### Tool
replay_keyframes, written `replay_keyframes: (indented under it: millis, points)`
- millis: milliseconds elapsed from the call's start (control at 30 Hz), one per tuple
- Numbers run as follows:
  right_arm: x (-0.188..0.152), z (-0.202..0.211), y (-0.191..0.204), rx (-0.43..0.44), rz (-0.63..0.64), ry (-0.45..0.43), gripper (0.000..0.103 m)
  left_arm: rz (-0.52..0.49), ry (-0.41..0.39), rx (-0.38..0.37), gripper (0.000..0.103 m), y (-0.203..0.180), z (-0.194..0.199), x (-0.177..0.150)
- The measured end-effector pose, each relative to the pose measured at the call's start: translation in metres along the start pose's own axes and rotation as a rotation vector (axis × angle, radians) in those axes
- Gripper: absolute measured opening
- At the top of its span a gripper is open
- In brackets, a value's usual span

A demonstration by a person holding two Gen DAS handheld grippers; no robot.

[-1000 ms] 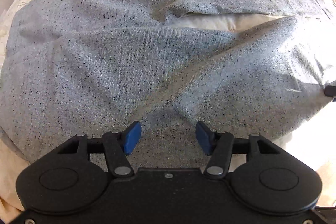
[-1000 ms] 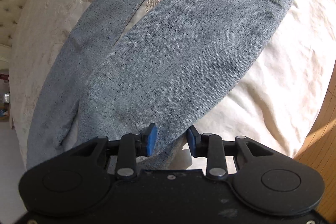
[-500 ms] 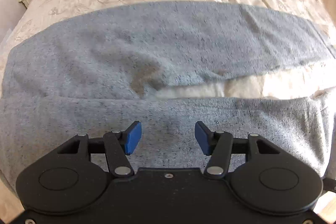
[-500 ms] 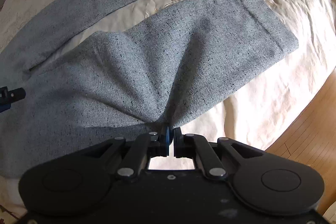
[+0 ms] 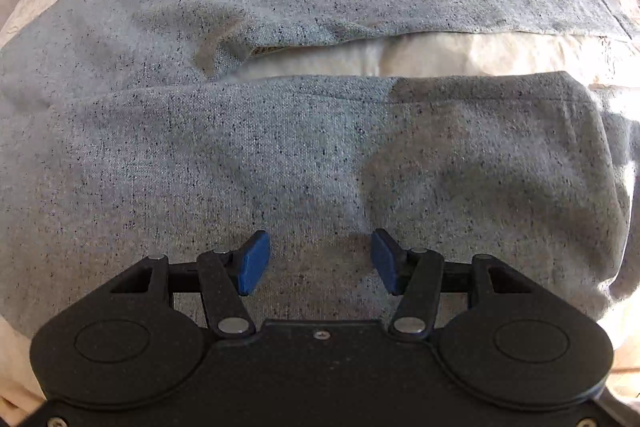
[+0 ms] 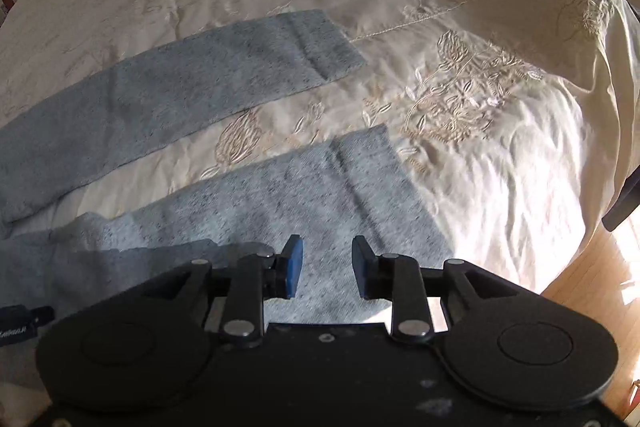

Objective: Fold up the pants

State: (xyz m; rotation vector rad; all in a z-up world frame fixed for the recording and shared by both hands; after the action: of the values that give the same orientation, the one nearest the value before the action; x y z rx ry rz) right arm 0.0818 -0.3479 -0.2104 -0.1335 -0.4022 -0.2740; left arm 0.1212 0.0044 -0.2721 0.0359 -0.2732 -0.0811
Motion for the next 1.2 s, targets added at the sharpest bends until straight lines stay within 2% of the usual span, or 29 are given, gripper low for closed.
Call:
replay_keyframes:
  millis: [200, 467, 633, 700, 733, 767, 833, 967, 1033, 1100, 1167, 1200]
  points:
    - [0.032, -0.056, -0.037, -0.038, 0.101, 0.013, 0.030, 0.060, 0.022, 0.018, 0.060, -0.006, 0.011, -0.010]
    - [0.046, -0.109, -0.040, 0.099, 0.202, 0.059, 0.030, 0.182, 0.034, 0.036, 0.060, 0.005, 0.023, -0.019]
    - [0.046, -0.106, -0.045, 0.221, 0.116, 0.064, 0.033, 0.212, 0.029, 0.056, 0.060, 0.010, 0.031, -0.021]
    - [0.045, -0.105, -0.050, 0.253, 0.088, 0.063, 0.025, 0.210, 0.031, 0.057, 0.060, 0.009, 0.031, -0.021]
    - [0.045, -0.103, -0.053, 0.249, 0.082, 0.060, 0.009, 0.207, 0.030, 0.058, 0.060, 0.008, 0.031, -0.020]
    - [0.044, -0.100, -0.056, 0.229, 0.085, 0.058, 0.004, 0.203, 0.027, 0.060, 0.060, 0.007, 0.032, -0.020]
    - [0.043, -0.091, -0.060, 0.219, 0.091, 0.040, 0.003, 0.196, 0.015, 0.063, 0.060, 0.004, 0.033, -0.017]
    - [0.034, -0.078, -0.073, 0.098, 0.148, 0.030, 0.001, 0.189, -0.003, 0.066, 0.060, -0.001, 0.035, -0.011]
    - [0.027, -0.084, -0.083, 0.062, 0.134, 0.063, 0.001, 0.188, -0.005, 0.062, 0.060, -0.003, 0.036, -0.009]
    - [0.028, -0.079, -0.087, 0.087, 0.114, 0.046, 0.006, 0.189, -0.013, 0.060, 0.060, -0.005, 0.037, -0.006]
    - [0.042, -0.066, -0.089, 0.128, 0.071, -0.043, 0.018, 0.195, -0.025, 0.062, 0.060, -0.005, 0.041, -0.004]
    - [0.052, -0.061, -0.089, 0.150, 0.048, -0.076, 0.033, 0.198, -0.031, 0.062, 0.060, -0.005, 0.043, -0.003]
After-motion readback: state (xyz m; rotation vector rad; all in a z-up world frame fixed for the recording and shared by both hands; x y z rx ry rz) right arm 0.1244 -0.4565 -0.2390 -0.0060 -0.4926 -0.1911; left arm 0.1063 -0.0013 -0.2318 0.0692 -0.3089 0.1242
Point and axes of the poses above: each gripper's, at about its wrist camera, not at the fingertips, and z roughly against the way its jaws point, y to its left, x to its top, the point moved 8 cm from there along -z, roughly the way its jaws point, and after that the axes turned 9 degrees about z, right-handed, at the moved point
